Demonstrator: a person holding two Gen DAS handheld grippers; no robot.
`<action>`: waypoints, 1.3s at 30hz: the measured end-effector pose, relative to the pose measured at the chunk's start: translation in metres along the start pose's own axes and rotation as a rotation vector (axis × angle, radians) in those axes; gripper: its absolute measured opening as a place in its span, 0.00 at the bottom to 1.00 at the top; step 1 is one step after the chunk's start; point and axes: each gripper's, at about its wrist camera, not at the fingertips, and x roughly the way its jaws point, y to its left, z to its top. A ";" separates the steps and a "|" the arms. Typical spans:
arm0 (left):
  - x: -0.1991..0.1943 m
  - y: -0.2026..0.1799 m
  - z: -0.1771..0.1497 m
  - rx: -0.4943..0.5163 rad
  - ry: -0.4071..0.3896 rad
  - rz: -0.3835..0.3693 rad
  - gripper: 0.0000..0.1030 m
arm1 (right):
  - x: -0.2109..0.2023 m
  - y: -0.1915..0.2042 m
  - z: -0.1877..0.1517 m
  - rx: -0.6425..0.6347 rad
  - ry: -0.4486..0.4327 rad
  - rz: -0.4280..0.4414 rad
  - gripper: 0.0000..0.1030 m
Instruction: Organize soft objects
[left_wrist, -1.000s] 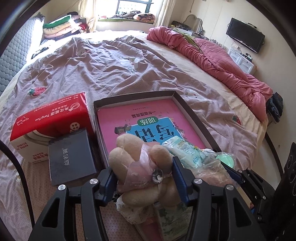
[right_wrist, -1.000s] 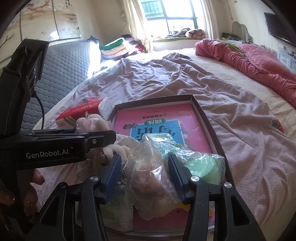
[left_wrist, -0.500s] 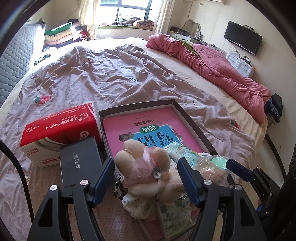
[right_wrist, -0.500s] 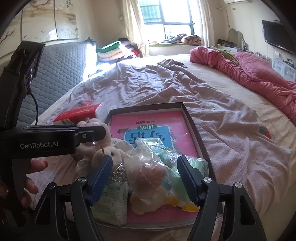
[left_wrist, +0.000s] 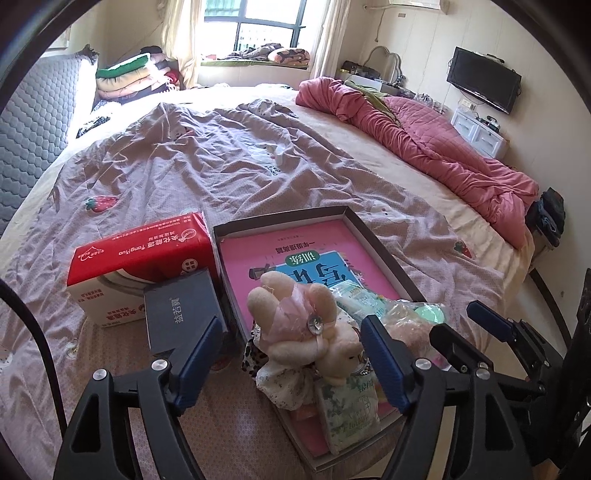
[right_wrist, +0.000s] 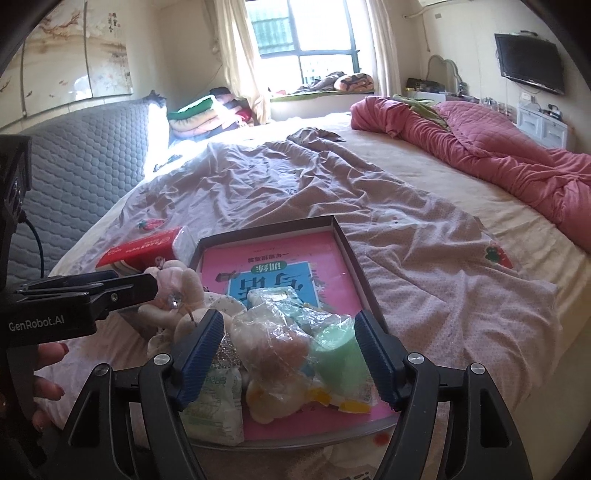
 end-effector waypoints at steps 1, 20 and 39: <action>-0.002 0.000 -0.001 0.000 -0.001 0.001 0.75 | -0.001 0.000 0.000 0.001 0.000 -0.001 0.73; -0.025 0.006 -0.028 -0.006 0.024 0.073 0.81 | -0.009 0.010 0.000 -0.009 0.001 -0.056 0.73; -0.071 0.018 -0.056 -0.019 0.010 0.136 0.82 | -0.054 0.043 0.005 -0.016 -0.051 -0.077 0.78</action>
